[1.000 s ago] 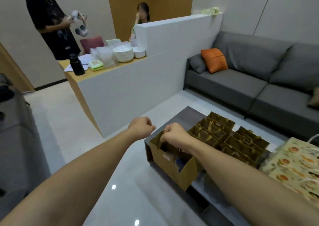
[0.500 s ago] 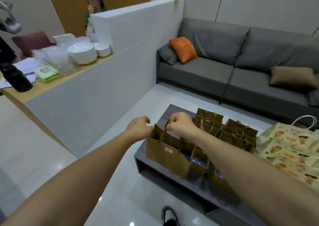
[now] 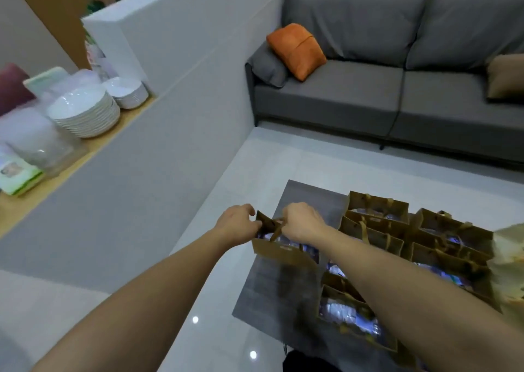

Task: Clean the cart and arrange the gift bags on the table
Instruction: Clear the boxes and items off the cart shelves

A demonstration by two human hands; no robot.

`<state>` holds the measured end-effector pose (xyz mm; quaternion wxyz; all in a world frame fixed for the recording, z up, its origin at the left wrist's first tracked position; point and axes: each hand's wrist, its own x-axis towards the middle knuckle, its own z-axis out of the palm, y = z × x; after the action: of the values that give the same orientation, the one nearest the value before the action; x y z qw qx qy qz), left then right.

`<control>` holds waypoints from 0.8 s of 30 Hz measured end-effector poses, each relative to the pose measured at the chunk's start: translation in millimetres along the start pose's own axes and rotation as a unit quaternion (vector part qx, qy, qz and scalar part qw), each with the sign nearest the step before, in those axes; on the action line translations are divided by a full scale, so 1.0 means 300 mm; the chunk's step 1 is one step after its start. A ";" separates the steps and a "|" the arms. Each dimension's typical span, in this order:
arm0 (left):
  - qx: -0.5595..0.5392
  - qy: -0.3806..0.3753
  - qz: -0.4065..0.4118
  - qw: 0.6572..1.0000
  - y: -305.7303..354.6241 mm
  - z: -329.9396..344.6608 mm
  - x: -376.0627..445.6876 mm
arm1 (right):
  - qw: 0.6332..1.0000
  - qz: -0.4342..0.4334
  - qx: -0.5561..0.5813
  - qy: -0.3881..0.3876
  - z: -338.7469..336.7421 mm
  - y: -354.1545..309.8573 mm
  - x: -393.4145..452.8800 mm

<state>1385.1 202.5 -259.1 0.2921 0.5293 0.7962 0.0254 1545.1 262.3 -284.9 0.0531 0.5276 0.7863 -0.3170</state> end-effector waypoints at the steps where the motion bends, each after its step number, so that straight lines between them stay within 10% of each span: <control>1: -0.004 -0.009 0.000 1.000 0.016 -0.011 0.061 | 1.000 0.012 0.012 -0.005 -0.010 0.017 0.068; 24: 0.118 -0.213 0.188 0.951 0.120 0.026 0.976 | 0.977 0.206 -0.028 0.048 -0.049 0.348 0.699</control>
<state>1340.0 467.2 -381.4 0.3803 0.6932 0.5988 -0.1277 1547.2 462.7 -407.0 0.0944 0.6913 0.6708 -0.2513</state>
